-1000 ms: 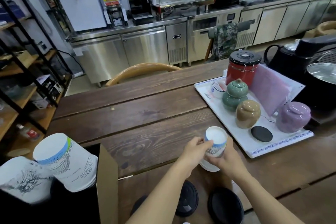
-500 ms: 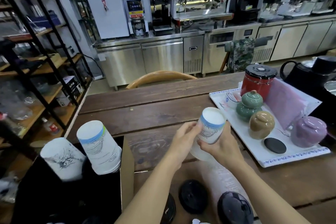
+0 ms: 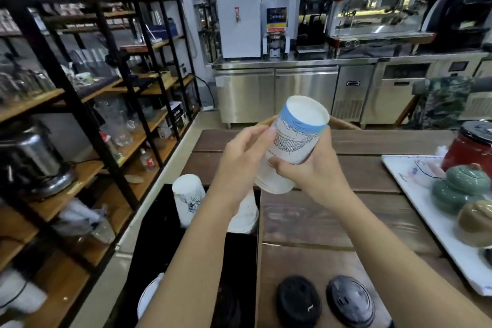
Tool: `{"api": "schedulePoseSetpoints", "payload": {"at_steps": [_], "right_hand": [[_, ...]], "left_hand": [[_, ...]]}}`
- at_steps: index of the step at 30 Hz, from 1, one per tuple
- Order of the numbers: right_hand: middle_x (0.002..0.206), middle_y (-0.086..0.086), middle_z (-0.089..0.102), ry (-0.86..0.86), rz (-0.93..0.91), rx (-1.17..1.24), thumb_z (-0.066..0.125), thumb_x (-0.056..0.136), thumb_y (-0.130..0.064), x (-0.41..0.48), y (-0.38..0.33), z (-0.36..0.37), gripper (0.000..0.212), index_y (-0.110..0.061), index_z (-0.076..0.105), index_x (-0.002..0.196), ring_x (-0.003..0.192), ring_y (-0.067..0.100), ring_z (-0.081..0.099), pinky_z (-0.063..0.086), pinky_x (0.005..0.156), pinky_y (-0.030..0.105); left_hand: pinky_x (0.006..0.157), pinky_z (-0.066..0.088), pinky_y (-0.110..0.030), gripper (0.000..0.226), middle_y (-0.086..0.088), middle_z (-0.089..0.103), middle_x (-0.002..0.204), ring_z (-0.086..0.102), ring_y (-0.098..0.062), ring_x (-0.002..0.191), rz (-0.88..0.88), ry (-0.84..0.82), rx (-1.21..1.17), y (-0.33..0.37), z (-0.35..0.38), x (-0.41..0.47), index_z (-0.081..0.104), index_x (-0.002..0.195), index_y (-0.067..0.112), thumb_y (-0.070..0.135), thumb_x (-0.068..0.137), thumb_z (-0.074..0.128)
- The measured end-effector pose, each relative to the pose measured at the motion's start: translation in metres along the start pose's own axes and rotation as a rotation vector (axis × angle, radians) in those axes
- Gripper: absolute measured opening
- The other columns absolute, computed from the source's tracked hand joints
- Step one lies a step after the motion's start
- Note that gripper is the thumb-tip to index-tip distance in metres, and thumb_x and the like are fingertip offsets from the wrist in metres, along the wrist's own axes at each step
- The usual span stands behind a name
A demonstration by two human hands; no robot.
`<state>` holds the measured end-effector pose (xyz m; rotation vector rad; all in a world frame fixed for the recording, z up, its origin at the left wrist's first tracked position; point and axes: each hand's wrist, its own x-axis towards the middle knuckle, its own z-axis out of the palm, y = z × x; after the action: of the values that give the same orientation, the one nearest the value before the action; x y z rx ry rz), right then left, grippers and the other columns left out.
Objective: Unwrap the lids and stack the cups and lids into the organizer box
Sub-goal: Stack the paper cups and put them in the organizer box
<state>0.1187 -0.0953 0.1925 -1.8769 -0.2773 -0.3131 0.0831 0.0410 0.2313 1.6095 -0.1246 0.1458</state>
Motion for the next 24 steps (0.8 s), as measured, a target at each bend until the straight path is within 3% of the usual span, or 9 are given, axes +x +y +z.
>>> {"api": "schedulePoseSetpoints", "payload": {"at_steps": [2, 5, 7, 11, 15, 17, 19, 21, 24], "right_hand": [[0.106, -0.014, 0.058, -0.033, -0.015, -0.014, 0.079, 0.054, -0.038, 0.009, -0.009, 0.017, 0.077, -0.024, 0.035, 0.116, 0.103, 0.013, 0.059, 0.052, 0.087, 0.047], [0.107, -0.013, 0.06, -0.09, -0.001, -0.019, 0.078, 0.052, -0.041, 0.019, -0.014, 0.041, 0.075, -0.03, 0.032, 0.111, 0.105, 0.015, 0.059, 0.051, 0.09, 0.047], [0.108, -0.01, 0.06, -0.137, 0.031, -0.027, 0.079, 0.055, -0.039, 0.022, -0.011, 0.055, 0.074, -0.03, 0.031, 0.111, 0.105, 0.016, 0.059, 0.051, 0.09, 0.047], [0.106, -0.012, 0.057, -0.223, 0.13, -0.074, 0.081, 0.053, -0.045, 0.019, 0.007, 0.076, 0.079, -0.026, 0.035, 0.114, 0.104, 0.016, 0.059, 0.053, 0.088, 0.045], [0.115, -0.005, 0.058, -0.315, 0.186, -0.126, 0.083, 0.06, -0.036, 0.01, 0.026, 0.084, 0.08, -0.027, 0.029, 0.118, 0.107, 0.016, 0.058, 0.051, 0.085, 0.033], [0.12, -0.008, 0.056, -0.391, 0.187, -0.126, 0.083, 0.063, -0.03, 0.007, 0.034, 0.086, 0.105, -0.03, 0.01, 0.138, 0.109, 0.014, 0.056, 0.048, 0.084, 0.026], [0.129, -0.011, 0.049, -0.436, 0.161, -0.08, 0.082, 0.065, -0.026, 0.003, 0.039, 0.088, 0.126, -0.038, -0.016, 0.142, 0.117, 0.008, 0.051, 0.044, 0.088, 0.02], [0.14, -0.01, 0.036, -0.38, 0.044, -0.104, 0.081, 0.066, -0.028, 0.0, 0.044, 0.088, 0.117, -0.05, -0.007, 0.139, 0.124, -0.001, 0.039, 0.038, 0.097, 0.022], [0.13, -0.004, 0.039, -0.28, -0.133, -0.23, 0.077, 0.071, -0.026, -0.009, 0.047, 0.088, 0.079, -0.057, 0.026, 0.122, 0.099, 0.001, 0.044, 0.044, 0.085, 0.031]], "left_hand": [[0.072, 0.049, -0.005, 0.026, 0.011, 0.069, 0.103, 0.063, 0.005, 0.091, -0.001, 0.049, 0.021, 0.001, -0.019, 0.002, 0.065, 0.112, 0.017, 0.029, 0.092, 0.053], [0.075, 0.051, -0.015, 0.03, 0.005, 0.069, 0.111, 0.063, -0.005, 0.098, -0.024, 0.103, 0.036, -0.004, -0.04, 0.005, 0.063, 0.114, 0.016, 0.032, 0.092, 0.054], [0.076, 0.047, -0.018, 0.027, 0.006, 0.069, 0.108, 0.063, -0.005, 0.096, -0.054, 0.132, 0.018, -0.012, -0.051, 0.007, 0.064, 0.112, 0.017, 0.033, 0.091, 0.055], [0.064, 0.049, -0.01, 0.032, 0.007, 0.067, 0.097, 0.061, -0.003, 0.085, -0.169, 0.129, 0.033, -0.035, -0.063, 0.009, 0.063, 0.113, 0.014, 0.036, 0.09, 0.057], [0.07, 0.044, -0.015, 0.041, 0.0, 0.061, 0.121, 0.058, -0.01, 0.106, -0.211, 0.075, 0.068, -0.054, -0.066, 0.009, 0.048, 0.13, 0.023, 0.035, 0.091, 0.056], [0.076, 0.042, -0.014, 0.047, -0.001, 0.058, 0.121, 0.054, -0.01, 0.112, -0.178, 0.058, 0.096, -0.061, -0.066, 0.009, 0.043, 0.134, 0.035, 0.036, 0.09, 0.057], [0.084, 0.045, -0.021, 0.042, -0.006, 0.058, 0.115, 0.055, -0.008, 0.101, -0.121, 0.034, 0.187, -0.069, -0.066, 0.012, 0.051, 0.127, 0.038, 0.041, 0.086, 0.058], [0.085, 0.045, -0.025, 0.034, -0.005, 0.052, 0.107, 0.052, -0.005, 0.089, -0.11, -0.03, 0.329, -0.074, -0.068, 0.013, 0.058, 0.12, 0.035, 0.041, 0.087, 0.058], [0.092, 0.044, -0.03, 0.03, 0.001, 0.05, 0.111, 0.051, -0.01, 0.099, -0.117, -0.077, 0.441, -0.081, -0.069, 0.014, 0.056, 0.119, 0.039, 0.04, 0.089, 0.056]]}}
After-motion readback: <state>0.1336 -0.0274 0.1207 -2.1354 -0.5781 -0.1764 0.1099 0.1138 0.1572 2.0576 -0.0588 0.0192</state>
